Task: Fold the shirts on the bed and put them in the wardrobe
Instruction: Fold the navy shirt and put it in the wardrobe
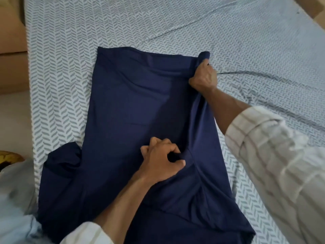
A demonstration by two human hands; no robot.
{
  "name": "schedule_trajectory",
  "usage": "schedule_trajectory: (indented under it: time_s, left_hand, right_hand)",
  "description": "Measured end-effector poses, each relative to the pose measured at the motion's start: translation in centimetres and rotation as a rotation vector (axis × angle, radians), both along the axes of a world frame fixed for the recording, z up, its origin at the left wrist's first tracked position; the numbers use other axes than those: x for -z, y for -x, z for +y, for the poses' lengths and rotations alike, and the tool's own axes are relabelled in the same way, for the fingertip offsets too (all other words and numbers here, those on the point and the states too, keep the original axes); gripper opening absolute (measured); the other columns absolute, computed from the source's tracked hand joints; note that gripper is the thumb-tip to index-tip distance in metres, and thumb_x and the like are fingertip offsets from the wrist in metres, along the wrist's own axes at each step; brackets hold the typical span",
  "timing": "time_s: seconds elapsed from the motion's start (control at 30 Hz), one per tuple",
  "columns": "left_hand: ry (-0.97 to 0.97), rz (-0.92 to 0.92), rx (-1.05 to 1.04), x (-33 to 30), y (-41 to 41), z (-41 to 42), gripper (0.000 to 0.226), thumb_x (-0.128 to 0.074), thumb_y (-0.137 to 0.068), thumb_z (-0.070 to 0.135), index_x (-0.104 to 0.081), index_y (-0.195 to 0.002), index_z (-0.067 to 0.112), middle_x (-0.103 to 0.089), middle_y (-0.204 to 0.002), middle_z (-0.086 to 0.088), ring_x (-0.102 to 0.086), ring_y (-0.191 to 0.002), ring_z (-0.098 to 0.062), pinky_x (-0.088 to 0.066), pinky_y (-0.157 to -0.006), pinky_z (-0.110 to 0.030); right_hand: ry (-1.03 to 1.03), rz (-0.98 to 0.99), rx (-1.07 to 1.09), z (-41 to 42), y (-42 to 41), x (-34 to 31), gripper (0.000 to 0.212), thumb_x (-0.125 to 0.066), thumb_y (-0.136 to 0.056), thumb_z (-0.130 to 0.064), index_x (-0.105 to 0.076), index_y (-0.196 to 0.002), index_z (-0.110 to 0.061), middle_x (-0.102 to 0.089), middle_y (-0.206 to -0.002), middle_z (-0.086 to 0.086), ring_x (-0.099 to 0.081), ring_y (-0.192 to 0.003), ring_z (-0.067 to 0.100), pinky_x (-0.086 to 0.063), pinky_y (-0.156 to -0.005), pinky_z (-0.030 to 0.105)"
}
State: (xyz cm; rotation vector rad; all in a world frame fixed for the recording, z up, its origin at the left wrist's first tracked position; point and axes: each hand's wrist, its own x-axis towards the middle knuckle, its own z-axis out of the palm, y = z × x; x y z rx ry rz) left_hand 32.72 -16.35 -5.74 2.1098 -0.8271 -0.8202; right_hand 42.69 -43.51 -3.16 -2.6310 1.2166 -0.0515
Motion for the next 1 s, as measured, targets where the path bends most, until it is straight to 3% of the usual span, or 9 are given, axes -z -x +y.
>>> schedule_trajectory:
  time_s: [0.13, 0.23, 0.37, 0.5, 0.7, 0.83, 1.0]
  left_hand:
    - [0.039, 0.069, -0.006, -0.2, -0.1, 0.3, 0.014, -0.072, -0.08, 0.033, -0.058, -0.081, 0.031, -0.05, -0.089, 0.02, -0.026, -0.103, 0.008, -0.021, -0.098, -0.025]
    - [0.045, 0.092, -0.014, -0.3, -0.1, 0.5, 0.012, -0.071, -0.08, 0.027, -0.061, -0.083, 0.021, -0.045, -0.086, 0.019, -0.015, -0.101, 0.027, -0.025, -0.099, -0.025]
    - [0.03, 0.073, 0.016, -0.5, 0.0, 0.4, 0.015, -0.071, -0.077, 0.023, -0.056, -0.076, 0.022, -0.046, -0.083, 0.016, -0.016, -0.101, 0.025, -0.025, -0.098, -0.027]
    - [0.04, 0.08, 0.011, -0.5, -0.2, 0.4, 0.017, -0.07, -0.076, 0.024, -0.053, -0.073, 0.025, -0.05, -0.086, 0.014, -0.016, -0.11, 0.017, -0.023, -0.094, -0.023]
    - [0.04, 0.069, 0.034, -0.1, -0.2, 0.4, 0.02, -0.069, -0.076, 0.027, -0.051, -0.067, 0.027, -0.058, -0.092, 0.007, -0.031, -0.108, -0.002, -0.019, -0.091, -0.02]
    - [0.039, 0.062, 0.049, 0.0, -0.1, 0.4, 0.025, -0.069, -0.076, 0.027, -0.047, -0.065, 0.031, -0.053, -0.089, 0.014, -0.028, -0.107, 0.002, -0.019, -0.094, -0.022]
    - [0.043, 0.065, 0.054, 0.1, -0.1, 0.4, 0.023, -0.069, -0.076, 0.027, -0.048, -0.069, 0.029, -0.043, -0.085, 0.02, -0.014, -0.11, 0.017, -0.024, -0.1, -0.027]
  right_hand:
    - [-0.013, -0.205, 0.139, -0.8, -1.4, -1.3, 0.041, -0.049, -0.091, -0.018, -0.05, -0.13, -0.007, -0.056, -0.133, 0.016, -0.051, -0.125, 0.035, -0.04, -0.101, 0.038]
    - [-0.025, -0.358, 0.112, -0.1, -2.1, -1.5, 0.039, -0.045, -0.092, -0.025, -0.048, -0.128, -0.009, -0.061, -0.127, 0.016, -0.054, -0.12, 0.035, -0.037, -0.097, 0.037]
    - [-0.066, -0.108, 0.027, 1.1, -2.6, 0.2, 0.066, -0.054, -0.088, -0.034, -0.036, -0.141, 0.0, -0.054, -0.136, 0.021, -0.05, -0.126, 0.04, -0.041, -0.101, 0.041]
    - [-0.057, -0.13, 0.044, 1.8, -3.9, 0.2, 0.046, -0.049, -0.085, -0.02, -0.052, -0.129, -0.005, -0.055, -0.131, 0.016, -0.053, -0.122, 0.036, -0.043, -0.09, 0.037]
    - [0.051, -0.121, -0.078, 2.7, -5.6, 1.0, 0.049, -0.053, -0.081, -0.02, -0.044, -0.128, -0.013, -0.048, -0.132, 0.009, -0.046, -0.123, 0.031, -0.042, -0.081, 0.039]
    - [0.224, -0.121, -0.351, 1.7, -7.2, 1.7, 0.027, -0.054, -0.091, -0.017, -0.062, -0.117, -0.017, -0.044, -0.126, 0.009, -0.042, -0.118, 0.028, -0.051, -0.079, 0.042]
    - [0.183, -0.065, -0.287, 0.5, -9.8, 2.4, 0.02, -0.059, -0.095, -0.021, -0.069, -0.109, -0.012, -0.051, -0.127, 0.01, -0.044, -0.122, 0.029, -0.047, -0.084, 0.036]
